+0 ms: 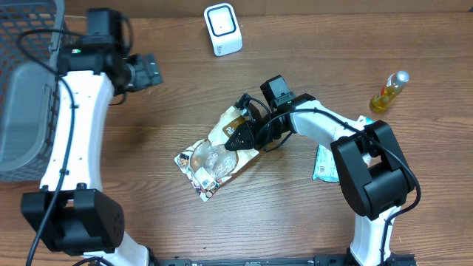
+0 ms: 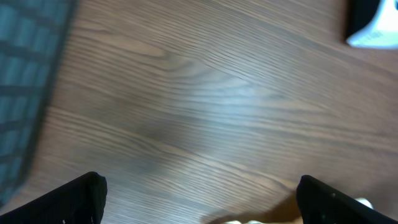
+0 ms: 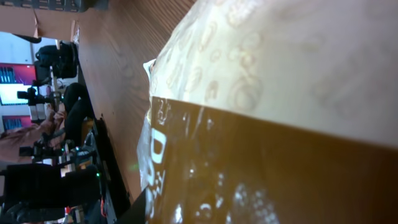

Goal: Scan the item barcode

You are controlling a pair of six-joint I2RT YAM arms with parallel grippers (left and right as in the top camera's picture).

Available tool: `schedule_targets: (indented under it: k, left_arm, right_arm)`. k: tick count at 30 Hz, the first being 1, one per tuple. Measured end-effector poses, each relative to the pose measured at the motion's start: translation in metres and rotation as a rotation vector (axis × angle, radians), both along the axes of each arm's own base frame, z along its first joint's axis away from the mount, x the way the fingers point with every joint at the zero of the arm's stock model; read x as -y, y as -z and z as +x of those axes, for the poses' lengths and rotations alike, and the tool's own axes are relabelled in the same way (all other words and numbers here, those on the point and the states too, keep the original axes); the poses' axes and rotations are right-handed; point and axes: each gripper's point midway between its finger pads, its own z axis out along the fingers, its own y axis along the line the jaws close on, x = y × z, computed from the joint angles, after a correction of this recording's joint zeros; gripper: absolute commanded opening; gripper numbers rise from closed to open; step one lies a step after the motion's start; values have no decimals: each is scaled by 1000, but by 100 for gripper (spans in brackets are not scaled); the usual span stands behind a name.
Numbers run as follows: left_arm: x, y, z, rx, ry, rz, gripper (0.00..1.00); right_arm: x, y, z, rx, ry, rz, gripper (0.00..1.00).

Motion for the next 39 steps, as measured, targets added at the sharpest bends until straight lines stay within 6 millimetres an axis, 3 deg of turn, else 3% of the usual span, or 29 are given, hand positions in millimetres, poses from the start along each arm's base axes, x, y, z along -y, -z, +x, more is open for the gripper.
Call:
schedule_targets:
  k: [5,28,32,39]
  left_arm:
    - [-26,0,-2,2,-52,7,100]
    - [-31,0,-2,2,-46,14,100]
    - [-31,0,-2,2,-46,13,100]
    - [-31,0,-2,2,-46,14,100]
  right_arm:
    - [-1,0,2,9,0,4,4]
    - [6,-7,3,-13,9,34,4]
    - [27,-28,7,-9,38,43,4]
    - [41,-106,-3,124,18,142,4]
